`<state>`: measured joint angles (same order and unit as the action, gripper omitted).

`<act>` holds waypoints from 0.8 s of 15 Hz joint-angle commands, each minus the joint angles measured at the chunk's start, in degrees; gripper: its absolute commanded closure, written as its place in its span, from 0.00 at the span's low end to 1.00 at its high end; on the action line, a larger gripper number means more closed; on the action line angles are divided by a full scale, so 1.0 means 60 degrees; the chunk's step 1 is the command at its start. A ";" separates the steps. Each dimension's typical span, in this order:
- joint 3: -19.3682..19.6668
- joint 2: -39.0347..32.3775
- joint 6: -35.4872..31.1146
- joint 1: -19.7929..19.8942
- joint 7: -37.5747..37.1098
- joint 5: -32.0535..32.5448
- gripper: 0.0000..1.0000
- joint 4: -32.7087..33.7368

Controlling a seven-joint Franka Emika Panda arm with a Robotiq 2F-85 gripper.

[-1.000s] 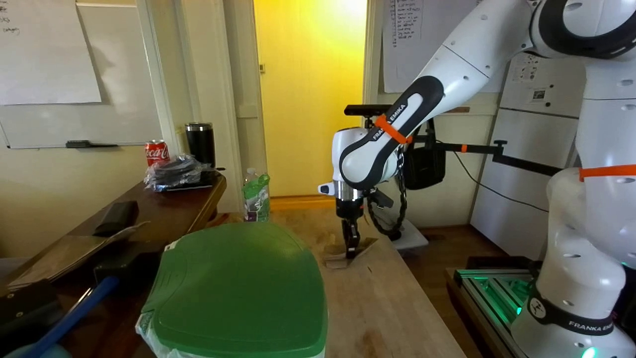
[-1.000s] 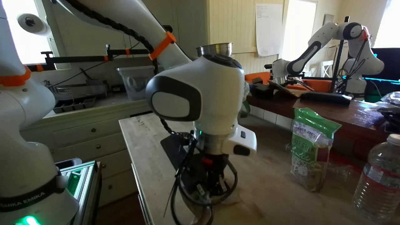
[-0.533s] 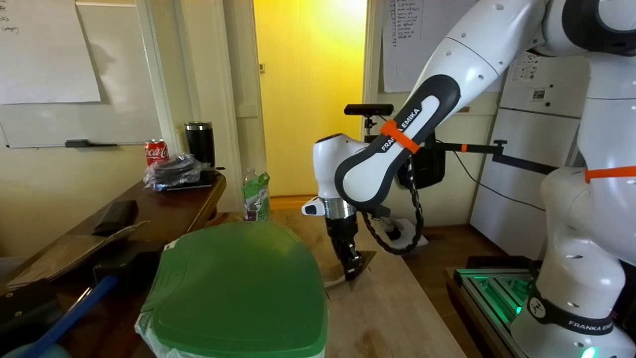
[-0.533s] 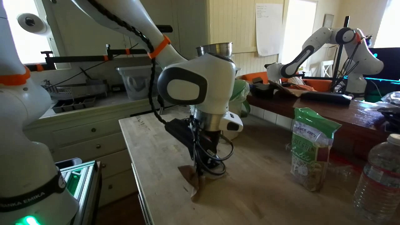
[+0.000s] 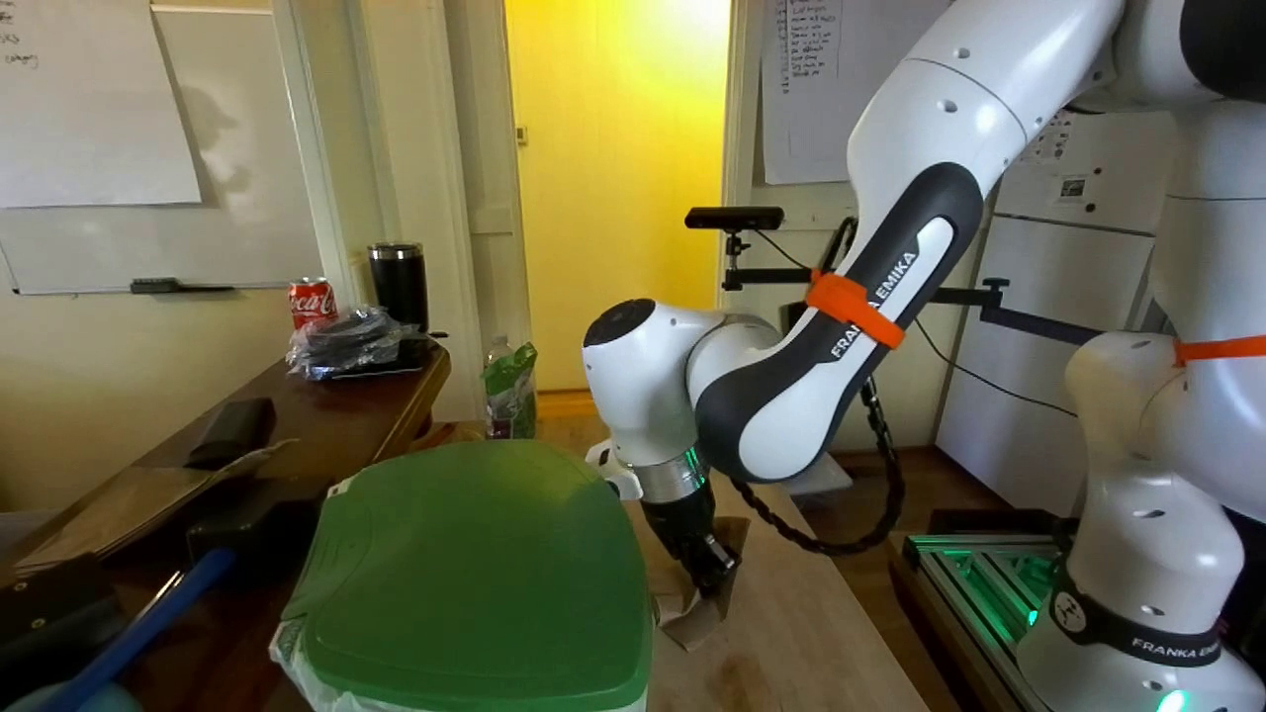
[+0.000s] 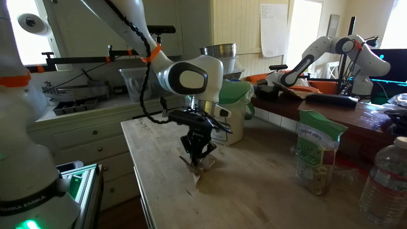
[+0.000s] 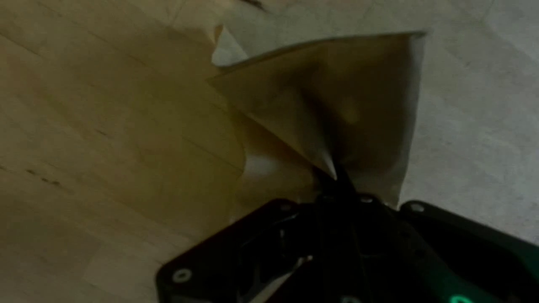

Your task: Use the brown napkin to wipe the counter.

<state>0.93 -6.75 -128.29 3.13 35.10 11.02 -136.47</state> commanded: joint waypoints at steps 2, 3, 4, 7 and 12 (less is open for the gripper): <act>0.0056 -0.0914 -0.0039 -0.0088 -0.0557 0.0841 1.00 0.0290; 0.0158 -0.0967 -0.0200 0.0025 -0.0545 0.0852 1.00 0.0374; 0.0211 -0.1005 -0.0275 0.0097 -0.0503 0.0781 1.00 0.0432; 0.0491 -0.1198 -0.1154 0.0452 -0.0442 0.0549 1.00 0.0651; 0.0731 -0.1621 -0.3220 0.1176 -0.0274 -0.0445 1.00 0.0971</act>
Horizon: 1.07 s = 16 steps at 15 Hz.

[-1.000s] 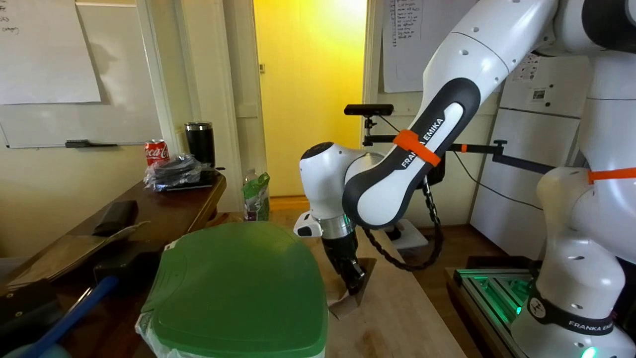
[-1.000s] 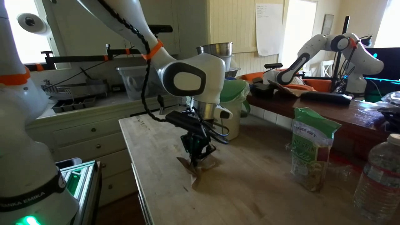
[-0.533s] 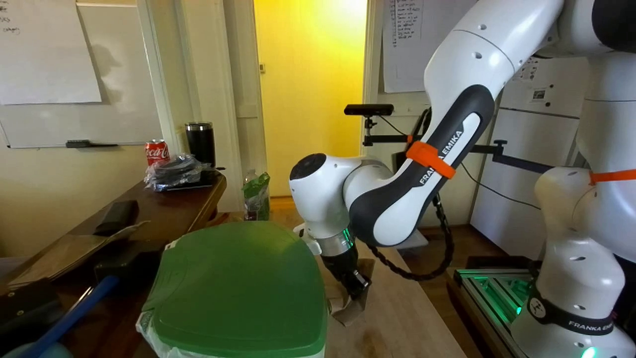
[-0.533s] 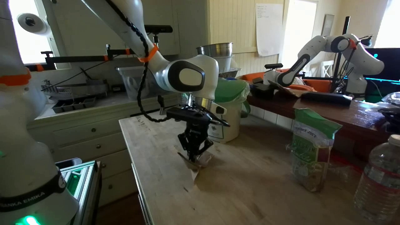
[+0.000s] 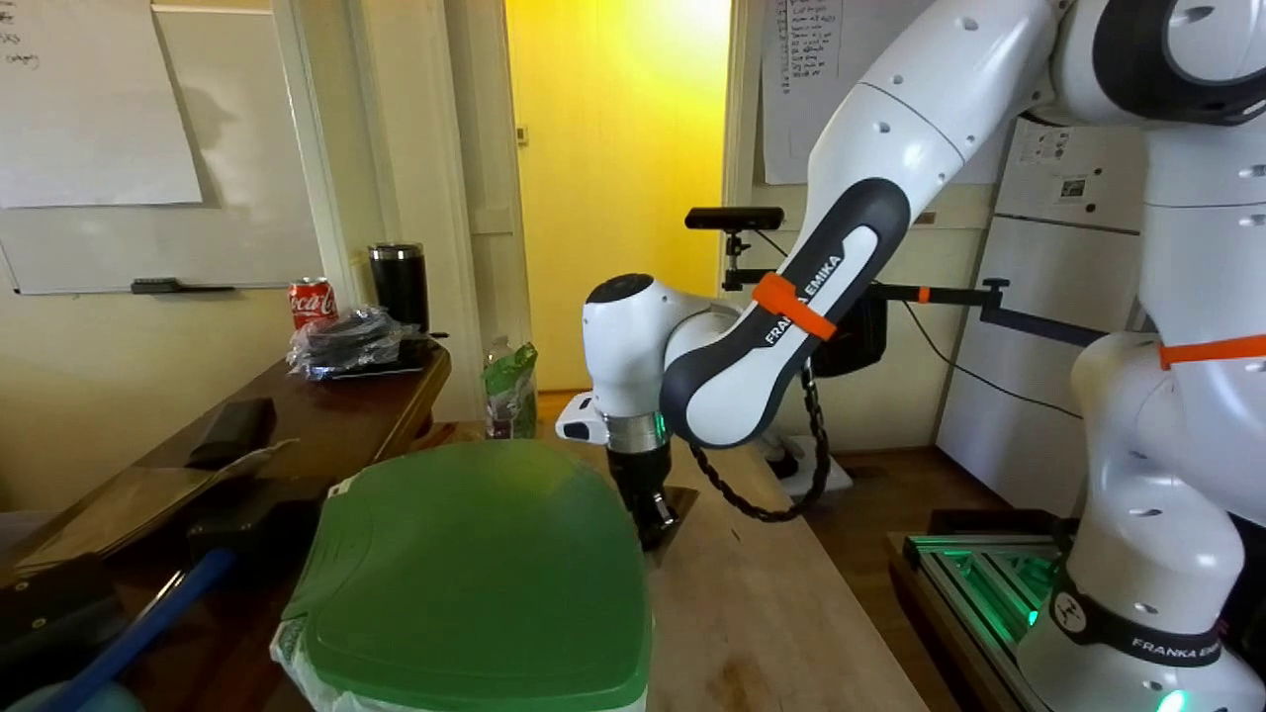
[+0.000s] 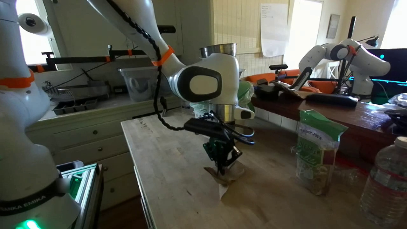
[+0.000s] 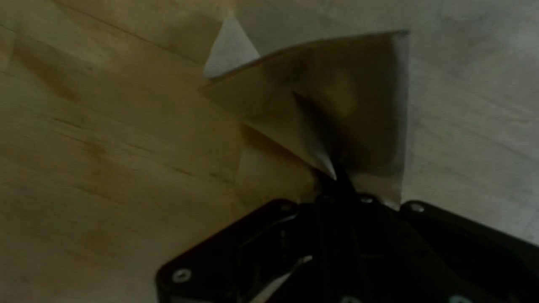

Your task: Use the brown napkin to wipe the counter.

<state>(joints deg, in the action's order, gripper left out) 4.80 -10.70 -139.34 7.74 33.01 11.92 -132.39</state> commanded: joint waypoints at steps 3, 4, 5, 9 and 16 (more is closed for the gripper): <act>0.0236 -0.1066 -0.1083 0.0670 0.0186 -0.0415 1.00 0.0494; 0.0284 -0.1086 -0.0853 0.0723 0.0200 -0.0334 1.00 0.0575; 0.0334 -0.0994 -0.0471 0.0764 0.0304 -0.0222 1.00 0.0577; 0.0627 -0.0844 0.1014 0.0839 0.0626 0.0398 1.00 0.0702; 0.1049 -0.1048 0.0401 0.1243 -0.0194 0.0130 1.00 0.0953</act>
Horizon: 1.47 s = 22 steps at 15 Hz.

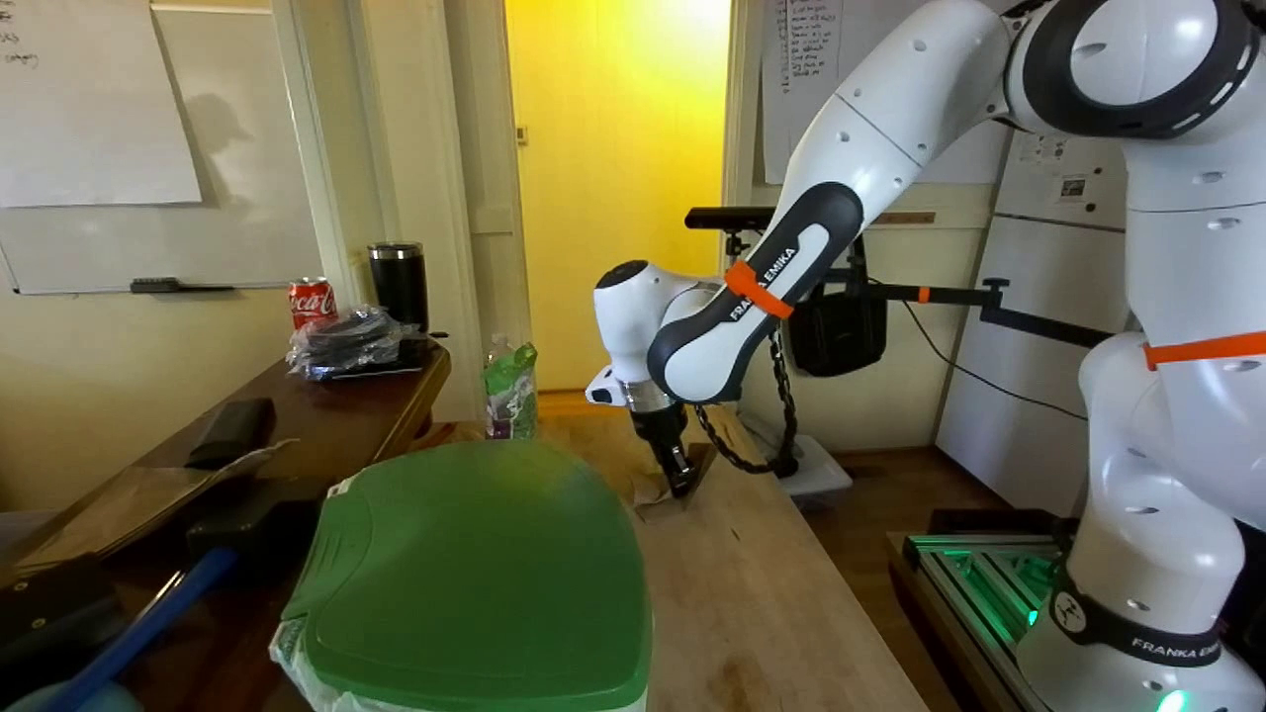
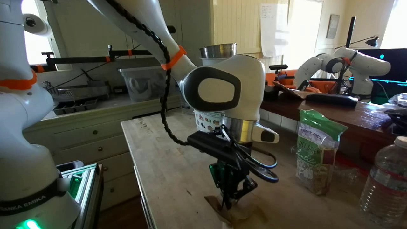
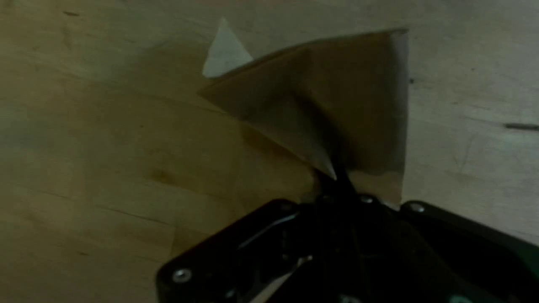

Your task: Use the brown napkin to wipe the counter.

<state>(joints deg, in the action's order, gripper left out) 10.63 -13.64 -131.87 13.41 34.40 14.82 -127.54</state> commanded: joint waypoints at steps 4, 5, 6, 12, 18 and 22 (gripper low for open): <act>-0.0046 -0.0640 -0.2770 0.0857 -0.0392 -0.1737 1.00 0.0101; -0.0064 -0.0781 -0.3125 0.0961 -0.0408 -0.1972 1.00 0.0142; 0.0003 -0.0897 -0.3206 0.0979 -0.0514 -0.1896 1.00 0.0184; 0.0525 -0.0882 -0.1395 0.0938 -0.0566 -0.0588 1.00 0.0435; 0.0790 -0.0856 0.0137 0.1131 -0.0334 0.0042 1.00 0.0706; 0.0393 -0.0986 -0.0112 0.1095 -0.0179 -0.0588 1.00 0.0606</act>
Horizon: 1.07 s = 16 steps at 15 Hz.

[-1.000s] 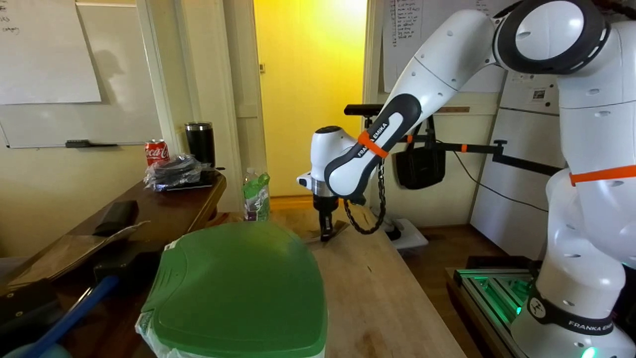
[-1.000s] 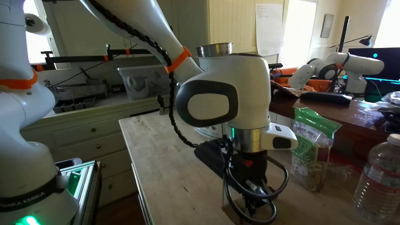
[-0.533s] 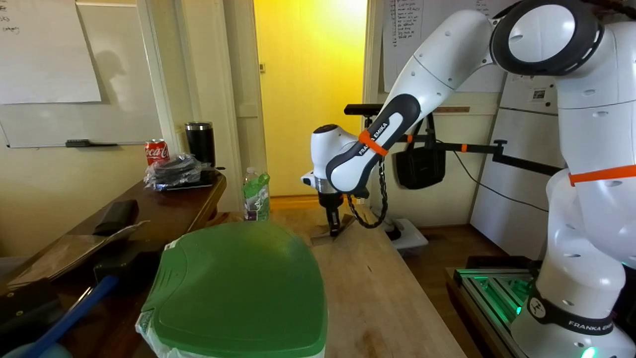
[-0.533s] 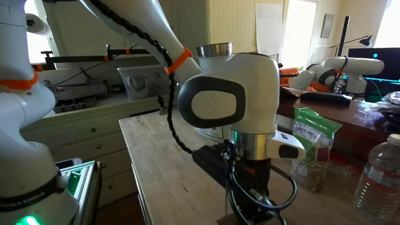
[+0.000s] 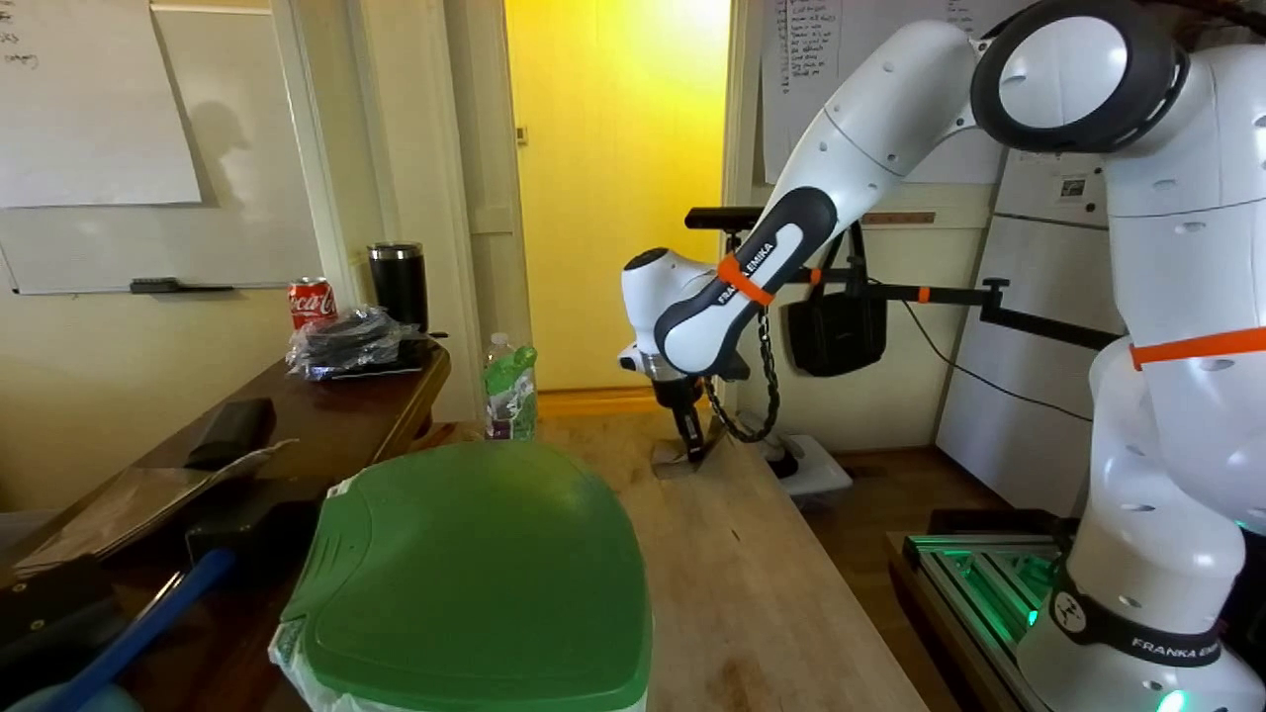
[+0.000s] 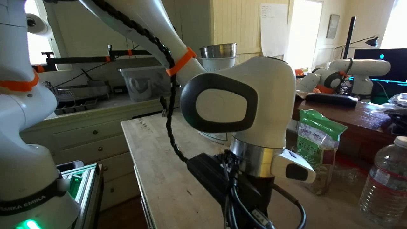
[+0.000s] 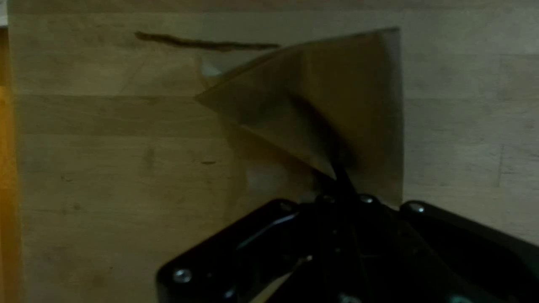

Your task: Use the brown napkin to wipe the counter.

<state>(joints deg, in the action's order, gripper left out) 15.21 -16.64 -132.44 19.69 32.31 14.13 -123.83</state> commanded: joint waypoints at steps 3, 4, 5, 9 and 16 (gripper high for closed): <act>-0.0599 -0.0460 -0.0444 -0.0029 0.0087 -0.0802 1.00 -0.0100; -0.0669 -0.0446 -0.0558 -0.0055 0.0039 -0.0877 1.00 -0.0125; -0.0778 -0.0441 -0.0746 -0.0063 0.0067 -0.1043 1.00 -0.0158; -0.1185 -0.0516 -0.1460 -0.0102 0.0130 -0.1756 1.00 -0.0185; -0.1326 -0.0325 -0.0500 -0.0144 0.0987 -0.1618 1.00 -0.0252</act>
<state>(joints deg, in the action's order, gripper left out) 8.58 -16.53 -138.29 19.25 34.31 5.52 -124.00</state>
